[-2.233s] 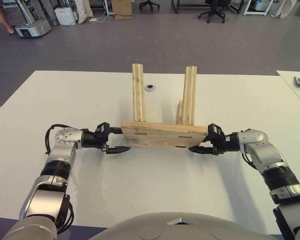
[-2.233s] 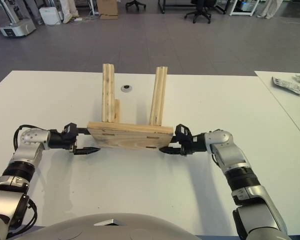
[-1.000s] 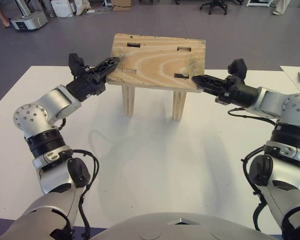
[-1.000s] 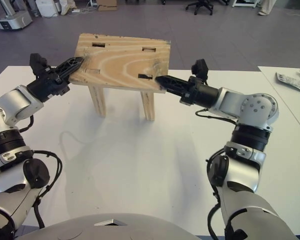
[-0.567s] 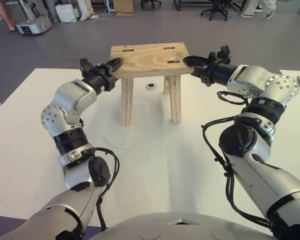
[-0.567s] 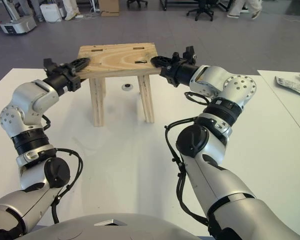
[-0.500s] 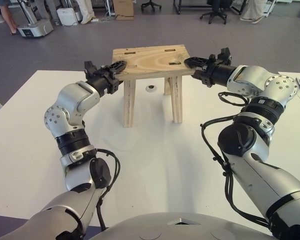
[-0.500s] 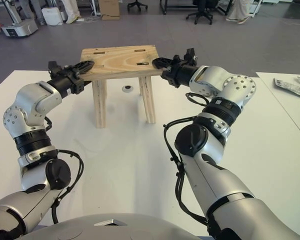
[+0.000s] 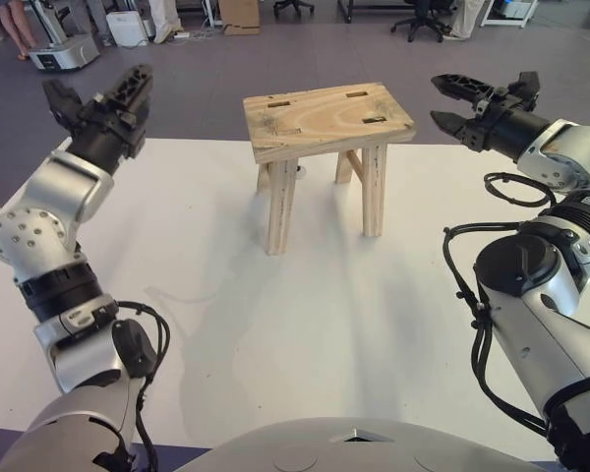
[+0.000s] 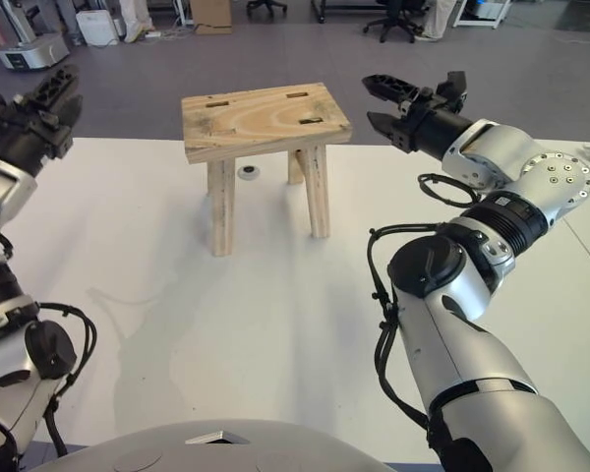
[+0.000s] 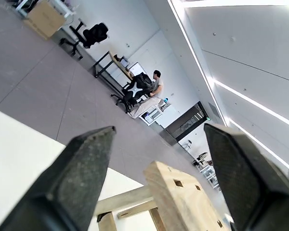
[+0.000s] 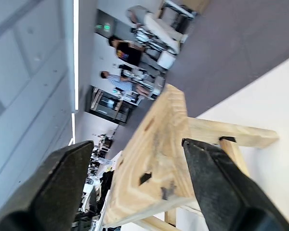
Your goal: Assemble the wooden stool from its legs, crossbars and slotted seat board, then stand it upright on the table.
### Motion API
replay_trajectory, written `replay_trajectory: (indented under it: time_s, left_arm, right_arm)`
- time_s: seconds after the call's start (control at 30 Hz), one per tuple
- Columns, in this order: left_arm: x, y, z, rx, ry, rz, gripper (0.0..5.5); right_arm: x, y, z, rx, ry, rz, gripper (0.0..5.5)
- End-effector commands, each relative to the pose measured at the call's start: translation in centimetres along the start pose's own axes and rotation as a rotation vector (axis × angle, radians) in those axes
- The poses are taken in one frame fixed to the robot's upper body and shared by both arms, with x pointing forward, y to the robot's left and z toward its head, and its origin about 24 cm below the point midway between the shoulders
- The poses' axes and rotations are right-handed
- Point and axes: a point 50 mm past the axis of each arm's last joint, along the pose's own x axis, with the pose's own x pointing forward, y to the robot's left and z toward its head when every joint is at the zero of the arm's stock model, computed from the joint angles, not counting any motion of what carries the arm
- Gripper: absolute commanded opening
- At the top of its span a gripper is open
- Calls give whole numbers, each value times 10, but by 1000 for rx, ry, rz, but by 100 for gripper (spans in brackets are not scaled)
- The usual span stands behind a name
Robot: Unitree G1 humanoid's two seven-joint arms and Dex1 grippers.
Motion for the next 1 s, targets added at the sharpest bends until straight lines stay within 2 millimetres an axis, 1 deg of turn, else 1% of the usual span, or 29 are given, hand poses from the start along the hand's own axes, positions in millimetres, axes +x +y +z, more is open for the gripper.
replay_trajectory:
  time_s: [0.03,0.07,0.1,0.17,0.23,0.27,0.3,0.33,0.4,0.43,0.47,0.6,0.73,0.87,1.0]
  left_arm:
    - [-31,28,-1,83,-154,188,338]
    - [-41,37,-7,118,-172,248,338]
    - [-50,43,-17,153,-177,292,338]
    - [-64,49,-34,204,-207,342,338]
    - [-78,50,-51,302,-227,402,338]
    - [-87,47,-61,316,-283,433,338]
    - [-97,44,-76,304,-302,460,338]
    - [-104,40,-90,340,-276,480,338]
    - [-113,29,-119,322,-279,502,338]
    - [-114,24,-129,331,-275,509,338]
    - [-114,20,-134,340,-277,512,338]
    - [-117,19,-141,352,-284,532,338]
    - [-118,20,-144,351,-276,538,338]
    - [-115,21,-141,383,-243,507,338]
    - [-112,24,-129,428,-243,478,338]
  right_arm:
    - [-18,-50,0,-93,-119,-277,339]
    - [-24,-67,-4,-148,-169,-380,339]
    - [-29,-80,-12,-214,-200,-448,339]
    - [-33,-95,-31,-349,-257,-539,339]
    - [-36,-106,-48,-379,-341,-611,339]
    - [-39,-112,-62,-381,-378,-654,339]
    - [-42,-116,-77,-358,-417,-693,339]
    - [-45,-119,-89,-329,-447,-717,339]
    - [-47,-116,-116,-290,-477,-739,339]
    - [-46,-112,-126,-296,-486,-736,339]
    - [-46,-107,-132,-312,-492,-731,339]
    - [-39,-94,-156,-396,-445,-695,339]
    - [-40,-92,-161,-381,-468,-678,339]
    - [-39,-88,-170,-379,-468,-663,339]
    - [-38,-82,-179,-382,-480,-646,339]
